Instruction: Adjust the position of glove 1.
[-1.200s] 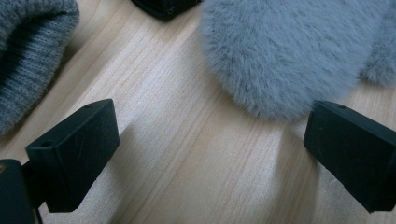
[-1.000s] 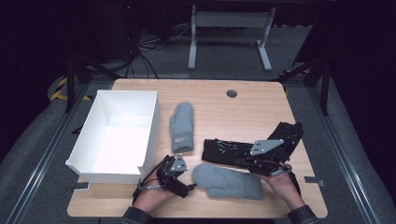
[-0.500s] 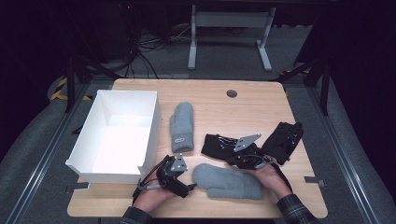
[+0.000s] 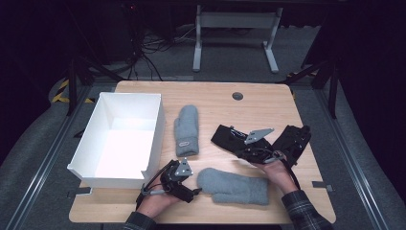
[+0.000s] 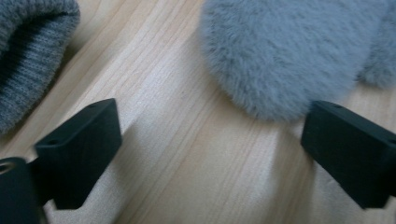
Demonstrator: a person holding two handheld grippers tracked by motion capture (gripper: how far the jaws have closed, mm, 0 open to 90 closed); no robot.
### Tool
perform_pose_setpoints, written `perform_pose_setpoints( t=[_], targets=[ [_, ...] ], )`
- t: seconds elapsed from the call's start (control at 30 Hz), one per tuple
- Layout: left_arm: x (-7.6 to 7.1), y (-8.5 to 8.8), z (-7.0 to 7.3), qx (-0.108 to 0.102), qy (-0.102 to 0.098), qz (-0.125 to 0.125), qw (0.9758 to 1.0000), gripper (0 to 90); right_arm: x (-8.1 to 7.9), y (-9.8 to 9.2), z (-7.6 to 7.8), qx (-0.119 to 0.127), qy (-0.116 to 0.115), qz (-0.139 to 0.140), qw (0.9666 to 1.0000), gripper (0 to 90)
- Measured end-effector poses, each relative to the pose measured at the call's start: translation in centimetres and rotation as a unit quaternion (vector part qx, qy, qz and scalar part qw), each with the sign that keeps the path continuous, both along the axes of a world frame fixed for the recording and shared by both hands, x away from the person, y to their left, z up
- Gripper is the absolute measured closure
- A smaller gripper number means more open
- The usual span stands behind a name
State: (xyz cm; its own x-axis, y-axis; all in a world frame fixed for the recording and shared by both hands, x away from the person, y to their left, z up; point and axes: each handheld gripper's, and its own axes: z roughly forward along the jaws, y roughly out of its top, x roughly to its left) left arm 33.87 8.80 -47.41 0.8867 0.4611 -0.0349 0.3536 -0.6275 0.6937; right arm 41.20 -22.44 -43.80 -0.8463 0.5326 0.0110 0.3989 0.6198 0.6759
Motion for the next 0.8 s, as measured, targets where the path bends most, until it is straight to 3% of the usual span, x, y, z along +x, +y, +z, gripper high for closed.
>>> perform_pose_setpoints(
  t=[0.2,0.33,0.5,0.6,0.8],
  targets=[
    [-1.1,0.4,1.5,-0.012,0.013,0.009,0.9998,26.6,-1.8,-2.2,1.2,0.026,-0.006,-0.002,0.9996,90.0],
    [-2.1,0.1,2.3,-0.023,0.032,-0.016,0.9991,54.1,-2.9,-3.4,1.4,0.027,-0.003,-0.002,0.9996,90.0],
    [-3.1,-1.6,2.5,-0.017,0.044,-0.063,0.9969,82.5,-4.0,-4.9,0.8,0.023,0.011,-0.007,0.9997,90.0],
    [-3.2,-2.2,2.5,-0.009,0.047,-0.072,0.9963,89.9,-4.6,-5.5,0.6,0.022,0.016,-0.007,0.9996,90.0],
    [-2.7,-3.5,2.1,0.014,0.053,-0.051,0.9972,90.0,-5.7,-6.0,-0.1,0.017,0.035,-0.002,0.9992,90.0]
  ],
)
